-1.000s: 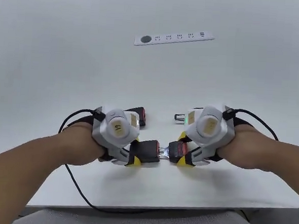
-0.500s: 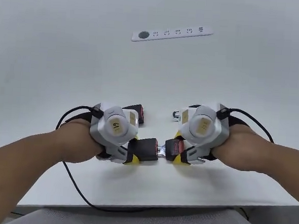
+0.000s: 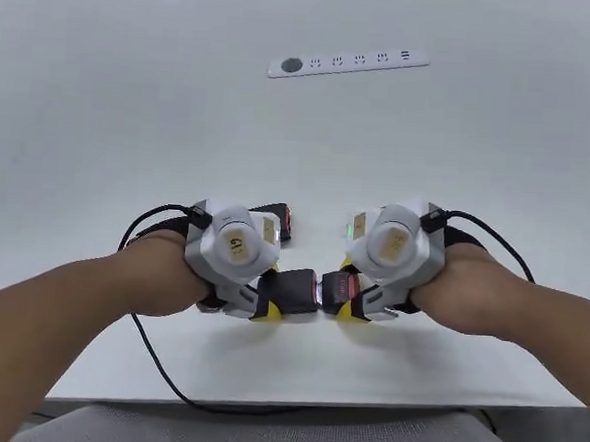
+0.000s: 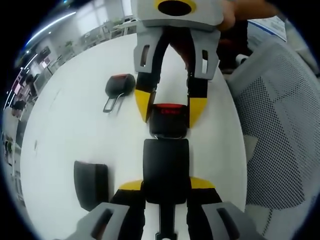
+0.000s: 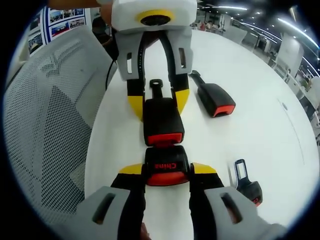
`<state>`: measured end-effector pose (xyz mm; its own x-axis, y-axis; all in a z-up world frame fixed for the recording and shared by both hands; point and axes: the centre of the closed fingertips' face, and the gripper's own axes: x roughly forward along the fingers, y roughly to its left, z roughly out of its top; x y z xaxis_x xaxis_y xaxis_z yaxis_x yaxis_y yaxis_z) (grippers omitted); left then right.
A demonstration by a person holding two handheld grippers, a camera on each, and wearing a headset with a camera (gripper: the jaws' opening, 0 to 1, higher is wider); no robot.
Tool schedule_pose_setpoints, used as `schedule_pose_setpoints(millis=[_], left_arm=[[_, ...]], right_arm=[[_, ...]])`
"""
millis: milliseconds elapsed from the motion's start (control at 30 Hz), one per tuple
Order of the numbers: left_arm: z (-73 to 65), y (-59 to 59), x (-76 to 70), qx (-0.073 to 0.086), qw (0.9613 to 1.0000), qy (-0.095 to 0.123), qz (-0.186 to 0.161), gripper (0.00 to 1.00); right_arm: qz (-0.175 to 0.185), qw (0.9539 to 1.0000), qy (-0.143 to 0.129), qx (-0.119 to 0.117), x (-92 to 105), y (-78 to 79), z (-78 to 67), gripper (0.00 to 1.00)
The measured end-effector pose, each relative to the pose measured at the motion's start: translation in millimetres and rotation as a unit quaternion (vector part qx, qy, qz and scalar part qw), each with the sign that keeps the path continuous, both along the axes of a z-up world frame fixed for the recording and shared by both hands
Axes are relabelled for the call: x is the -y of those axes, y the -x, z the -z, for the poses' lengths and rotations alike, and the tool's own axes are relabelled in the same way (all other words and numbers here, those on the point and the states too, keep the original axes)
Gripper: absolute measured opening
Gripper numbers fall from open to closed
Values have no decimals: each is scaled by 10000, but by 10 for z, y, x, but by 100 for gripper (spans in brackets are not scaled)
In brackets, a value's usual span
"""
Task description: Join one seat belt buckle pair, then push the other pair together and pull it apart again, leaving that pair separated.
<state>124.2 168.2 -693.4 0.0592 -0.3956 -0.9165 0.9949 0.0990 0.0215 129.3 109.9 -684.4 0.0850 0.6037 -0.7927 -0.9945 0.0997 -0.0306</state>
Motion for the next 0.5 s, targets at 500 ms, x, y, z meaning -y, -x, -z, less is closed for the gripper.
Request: schedule_pose_setpoints(millis=[500], left_arm=[[19,1,-38,-41,10000,-63,14,30]], right_arm=[[-127,9999,59,-22,30,49,65,31]])
